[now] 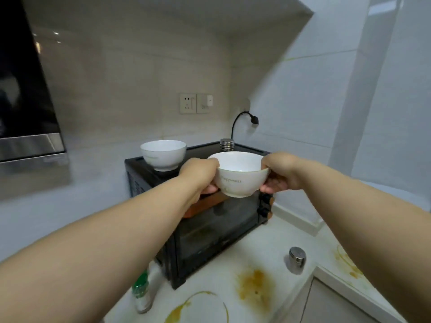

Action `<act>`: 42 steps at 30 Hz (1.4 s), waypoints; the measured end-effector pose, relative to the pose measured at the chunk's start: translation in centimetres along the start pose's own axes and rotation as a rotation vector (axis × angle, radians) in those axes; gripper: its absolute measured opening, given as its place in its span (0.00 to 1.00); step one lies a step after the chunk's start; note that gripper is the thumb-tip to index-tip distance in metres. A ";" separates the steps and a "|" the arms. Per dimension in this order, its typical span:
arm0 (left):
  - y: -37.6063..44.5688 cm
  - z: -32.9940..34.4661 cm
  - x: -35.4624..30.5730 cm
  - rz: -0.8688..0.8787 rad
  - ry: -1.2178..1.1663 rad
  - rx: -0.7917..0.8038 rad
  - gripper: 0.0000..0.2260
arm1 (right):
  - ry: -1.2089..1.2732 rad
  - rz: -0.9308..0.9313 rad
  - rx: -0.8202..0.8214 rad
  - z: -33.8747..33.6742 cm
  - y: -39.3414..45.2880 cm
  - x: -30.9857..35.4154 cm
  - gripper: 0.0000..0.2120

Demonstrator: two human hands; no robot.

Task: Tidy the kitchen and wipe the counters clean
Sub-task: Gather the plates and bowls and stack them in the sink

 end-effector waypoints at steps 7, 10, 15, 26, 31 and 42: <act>4.2 -9.3 -3.4 0.082 -0.097 -0.223 0.17 | 0.148 -0.203 0.107 7.2 -0.3 9.2 0.08; 6.4 -11.4 -4.5 0.117 -0.105 -0.296 0.17 | 0.156 -0.245 0.141 9.5 1.0 12.0 0.08; 9.9 -12.2 -5.7 0.114 -0.073 -0.349 0.14 | 0.149 -0.266 0.165 12.6 5.4 15.1 0.07; 16.7 -10.8 -2.2 0.061 0.104 -0.415 0.22 | -0.162 -0.421 0.060 17.9 13.1 14.7 0.11; 17.2 -10.6 -0.9 0.000 0.137 -0.419 0.19 | -0.228 -0.462 0.049 19.1 14.1 14.3 0.13; 16.7 -10.4 0.6 -0.117 0.016 -0.357 0.10 | -0.034 -0.141 0.266 19.6 13.4 13.0 0.11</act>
Point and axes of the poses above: each hand's wrist, its own y-axis towards the middle knuckle, its own z-axis out of the palm, x = y × z, the point moved 2 cm from there along y, towards the middle knuckle, and after that the axes turned 12 degrees about -x, right-handed, at the moved point
